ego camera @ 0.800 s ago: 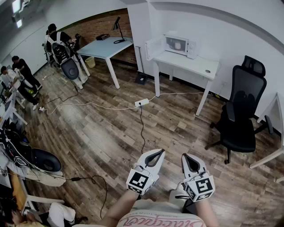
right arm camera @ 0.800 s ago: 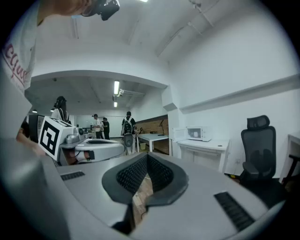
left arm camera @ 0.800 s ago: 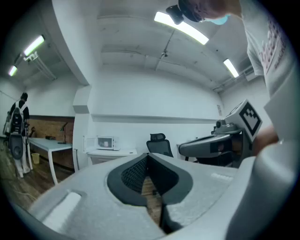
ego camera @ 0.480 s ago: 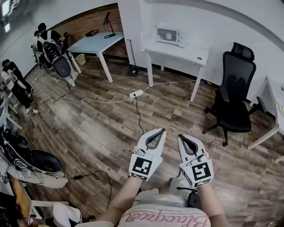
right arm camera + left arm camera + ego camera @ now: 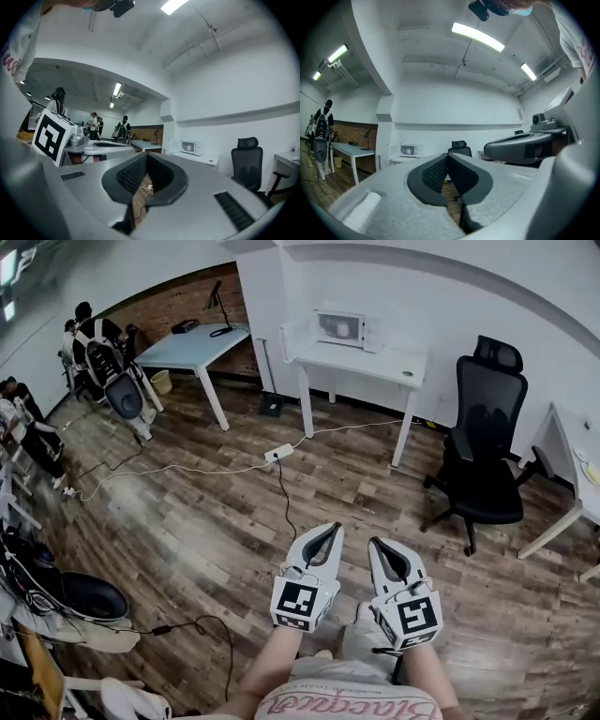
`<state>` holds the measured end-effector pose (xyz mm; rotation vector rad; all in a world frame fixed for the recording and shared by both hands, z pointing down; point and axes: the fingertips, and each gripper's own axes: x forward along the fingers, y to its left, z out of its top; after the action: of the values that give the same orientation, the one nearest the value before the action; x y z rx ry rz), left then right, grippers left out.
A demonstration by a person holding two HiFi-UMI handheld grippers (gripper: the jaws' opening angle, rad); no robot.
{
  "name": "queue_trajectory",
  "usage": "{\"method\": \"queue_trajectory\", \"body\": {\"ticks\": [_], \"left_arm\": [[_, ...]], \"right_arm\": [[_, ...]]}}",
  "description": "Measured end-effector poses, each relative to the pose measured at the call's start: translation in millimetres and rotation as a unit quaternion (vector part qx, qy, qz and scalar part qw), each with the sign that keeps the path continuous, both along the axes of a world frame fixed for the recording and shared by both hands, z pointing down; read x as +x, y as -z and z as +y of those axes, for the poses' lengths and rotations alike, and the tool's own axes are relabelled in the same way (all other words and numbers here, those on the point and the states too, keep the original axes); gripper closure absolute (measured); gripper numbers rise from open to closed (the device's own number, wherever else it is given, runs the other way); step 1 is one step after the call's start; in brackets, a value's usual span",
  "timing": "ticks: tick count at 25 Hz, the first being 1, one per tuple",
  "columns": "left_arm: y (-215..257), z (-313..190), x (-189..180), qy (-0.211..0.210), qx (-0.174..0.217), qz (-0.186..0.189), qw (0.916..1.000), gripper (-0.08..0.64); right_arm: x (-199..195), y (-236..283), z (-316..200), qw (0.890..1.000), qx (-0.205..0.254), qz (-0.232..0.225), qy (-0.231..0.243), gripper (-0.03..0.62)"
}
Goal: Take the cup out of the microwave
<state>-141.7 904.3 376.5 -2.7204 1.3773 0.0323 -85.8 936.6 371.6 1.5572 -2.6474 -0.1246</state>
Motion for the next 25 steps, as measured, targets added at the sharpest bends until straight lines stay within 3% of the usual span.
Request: {"method": "queue_trajectory", "body": {"ticks": [8,25], "left_arm": [[-6.4,-61.4,29.9,0.001,-0.039,0.015,0.9991,0.557],[14.1,-183.2,121.8,0.016,-0.022,0.02,0.9994,0.557]], "right_arm": [[33.4,-7.3,-61.5,1.0,-0.004,-0.006,0.016,0.581],[119.3,12.5,-192.1,0.998,-0.003,-0.016,0.055,0.581]]}}
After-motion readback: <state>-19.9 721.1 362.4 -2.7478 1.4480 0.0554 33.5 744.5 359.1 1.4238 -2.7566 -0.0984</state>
